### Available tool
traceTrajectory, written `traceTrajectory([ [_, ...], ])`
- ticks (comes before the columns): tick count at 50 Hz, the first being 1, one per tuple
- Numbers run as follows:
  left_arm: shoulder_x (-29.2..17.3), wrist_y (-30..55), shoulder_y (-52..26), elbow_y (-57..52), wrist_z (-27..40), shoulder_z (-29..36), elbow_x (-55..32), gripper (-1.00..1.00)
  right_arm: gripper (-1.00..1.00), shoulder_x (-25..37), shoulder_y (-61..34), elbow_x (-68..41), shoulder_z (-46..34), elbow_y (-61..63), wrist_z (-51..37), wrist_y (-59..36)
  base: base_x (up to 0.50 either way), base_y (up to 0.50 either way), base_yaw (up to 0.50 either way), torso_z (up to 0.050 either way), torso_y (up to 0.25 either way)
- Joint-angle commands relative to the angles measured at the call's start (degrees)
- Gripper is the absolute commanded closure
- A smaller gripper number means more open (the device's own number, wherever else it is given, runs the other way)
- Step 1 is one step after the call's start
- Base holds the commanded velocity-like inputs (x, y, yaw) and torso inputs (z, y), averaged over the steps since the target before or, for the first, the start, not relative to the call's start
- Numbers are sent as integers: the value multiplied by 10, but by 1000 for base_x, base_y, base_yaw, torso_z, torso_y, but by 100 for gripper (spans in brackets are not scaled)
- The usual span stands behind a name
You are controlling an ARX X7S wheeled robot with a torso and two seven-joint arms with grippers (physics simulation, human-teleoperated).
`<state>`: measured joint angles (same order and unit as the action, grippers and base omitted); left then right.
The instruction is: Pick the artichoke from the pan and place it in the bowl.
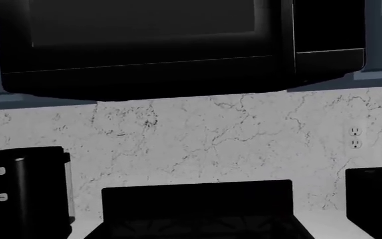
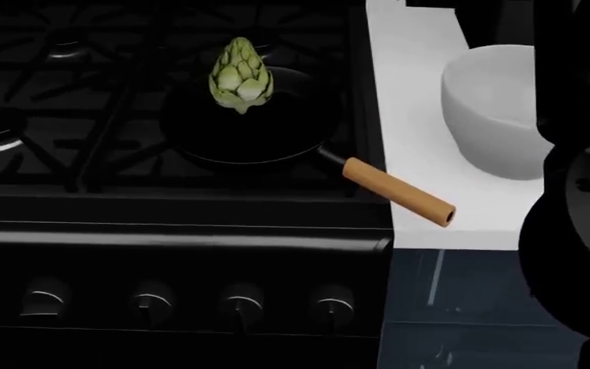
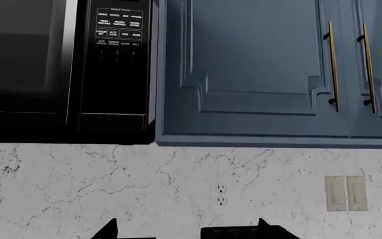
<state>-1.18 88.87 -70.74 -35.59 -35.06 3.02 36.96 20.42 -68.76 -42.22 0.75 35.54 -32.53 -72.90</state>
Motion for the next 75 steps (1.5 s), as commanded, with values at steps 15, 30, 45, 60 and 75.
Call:
traceTrajectory([
  [15, 5, 3, 18, -26, 15, -21, -30, -100, -100, -17, 4, -10, 34, 9, 8, 2, 149, 0, 0, 0, 0],
  [30, 7, 3, 18, -24, 25, -14, -37, -100, -100, -13, 13, -19, 41, 7, 10, 5, 399, 0, 0, 0, 0],
  [45, 7, 6, 21, -29, 31, -12, -44, -100, -100, -9, 17, -30, 47, 8, 7, 2, 367, 0, 0, 0, 0],
  [60, 5, 7, 23, -30, 33, -12, -47, -100, -100, -6, 18, -35, 43, 5, 4, 2, 316, 0, 0, 0, 1],
  [75, 5, 4, 28, -30, 44, -20, -63, -100, -100, -10, 25, -44, 55, 8, 5, 20, 153, 0, 0, 0, 0],
])
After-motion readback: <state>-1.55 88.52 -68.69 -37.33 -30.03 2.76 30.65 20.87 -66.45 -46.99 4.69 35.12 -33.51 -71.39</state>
